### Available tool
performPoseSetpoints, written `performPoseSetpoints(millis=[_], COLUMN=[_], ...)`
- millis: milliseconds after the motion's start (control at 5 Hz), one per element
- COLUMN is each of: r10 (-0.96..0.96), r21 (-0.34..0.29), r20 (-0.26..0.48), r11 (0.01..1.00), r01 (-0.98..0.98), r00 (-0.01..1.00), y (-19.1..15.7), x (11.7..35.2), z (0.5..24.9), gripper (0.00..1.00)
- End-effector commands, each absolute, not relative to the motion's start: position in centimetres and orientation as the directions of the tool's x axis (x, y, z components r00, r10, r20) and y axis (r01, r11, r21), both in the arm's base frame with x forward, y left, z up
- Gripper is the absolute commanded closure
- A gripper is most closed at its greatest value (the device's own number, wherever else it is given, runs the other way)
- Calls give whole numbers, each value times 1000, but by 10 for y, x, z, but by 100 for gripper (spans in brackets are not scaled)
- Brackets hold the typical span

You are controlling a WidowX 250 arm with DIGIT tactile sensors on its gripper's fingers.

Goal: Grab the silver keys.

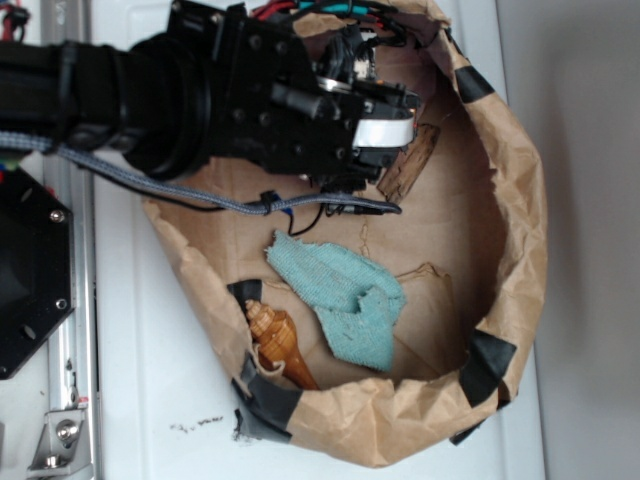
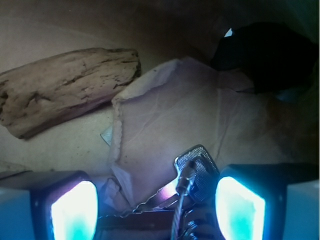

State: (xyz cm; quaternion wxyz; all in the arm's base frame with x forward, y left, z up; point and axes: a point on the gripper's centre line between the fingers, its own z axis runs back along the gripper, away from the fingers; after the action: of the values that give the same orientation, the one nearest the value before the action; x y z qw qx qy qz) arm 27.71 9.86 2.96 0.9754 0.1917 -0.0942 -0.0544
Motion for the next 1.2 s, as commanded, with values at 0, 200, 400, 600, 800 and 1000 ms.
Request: performPoseSetpoints(millis=[0,200,400,600,800,1000], r10=[-82,-96,-103,-113,-123,-123], r21=[395,382,372,370,369,371], r20=[133,153,165,167,170,176], r11=[918,923,928,928,928,927], r01=[23,30,35,44,52,50], r00=[988,984,981,979,978,977], y=[110,109,110,110,110,111], x=[267,268,266,265,262,262], z=[14,19,23,24,26,27], gripper=[100,100,100,100,100,100])
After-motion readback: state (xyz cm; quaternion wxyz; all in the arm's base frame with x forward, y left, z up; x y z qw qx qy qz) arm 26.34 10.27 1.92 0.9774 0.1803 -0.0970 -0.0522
